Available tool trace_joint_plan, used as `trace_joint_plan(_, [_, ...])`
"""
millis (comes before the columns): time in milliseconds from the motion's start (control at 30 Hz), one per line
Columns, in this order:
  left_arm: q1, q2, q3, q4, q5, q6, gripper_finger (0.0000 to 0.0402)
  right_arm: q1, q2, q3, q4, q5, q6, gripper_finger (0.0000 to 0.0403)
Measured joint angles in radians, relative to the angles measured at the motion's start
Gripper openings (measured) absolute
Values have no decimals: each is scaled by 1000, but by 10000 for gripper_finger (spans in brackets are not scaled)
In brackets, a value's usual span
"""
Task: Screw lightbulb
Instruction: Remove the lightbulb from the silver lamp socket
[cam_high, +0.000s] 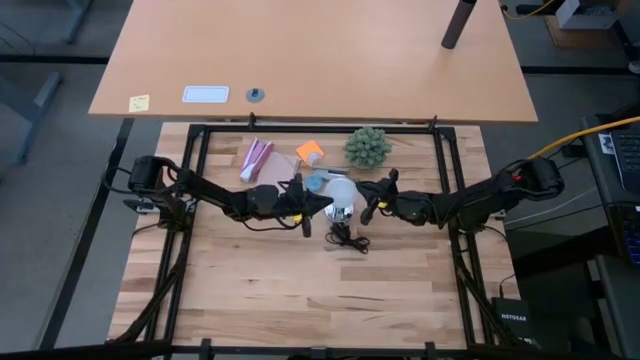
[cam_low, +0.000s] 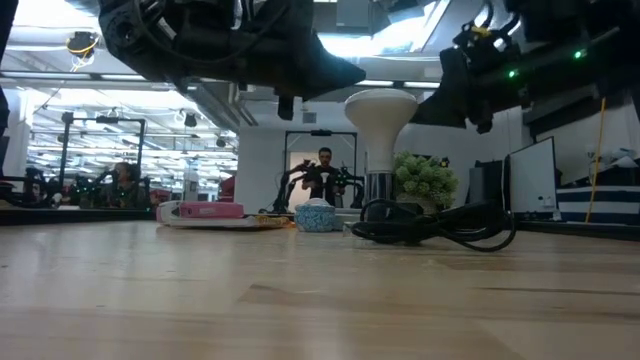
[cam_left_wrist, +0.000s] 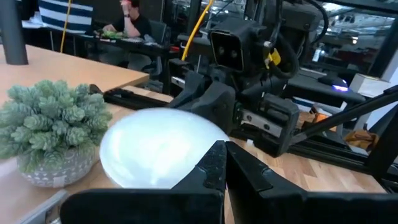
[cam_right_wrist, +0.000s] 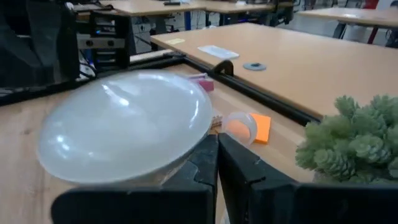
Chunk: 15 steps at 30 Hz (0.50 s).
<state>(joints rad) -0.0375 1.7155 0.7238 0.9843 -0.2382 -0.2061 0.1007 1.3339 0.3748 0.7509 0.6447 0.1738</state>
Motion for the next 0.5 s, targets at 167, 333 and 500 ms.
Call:
trace_joint_plan(167, [4,-10,1,18,-12,14,0,49,-68,0,-4,81,-85,16])
trace_joint_plan(333, [32,-12,2,57,-13,26,0,128,-170,0,-21,166,-135,16])
trace_joint_plan(500, [77,-13,2,57,-13,26,0,209,-222,0,-11,144,-123,16])
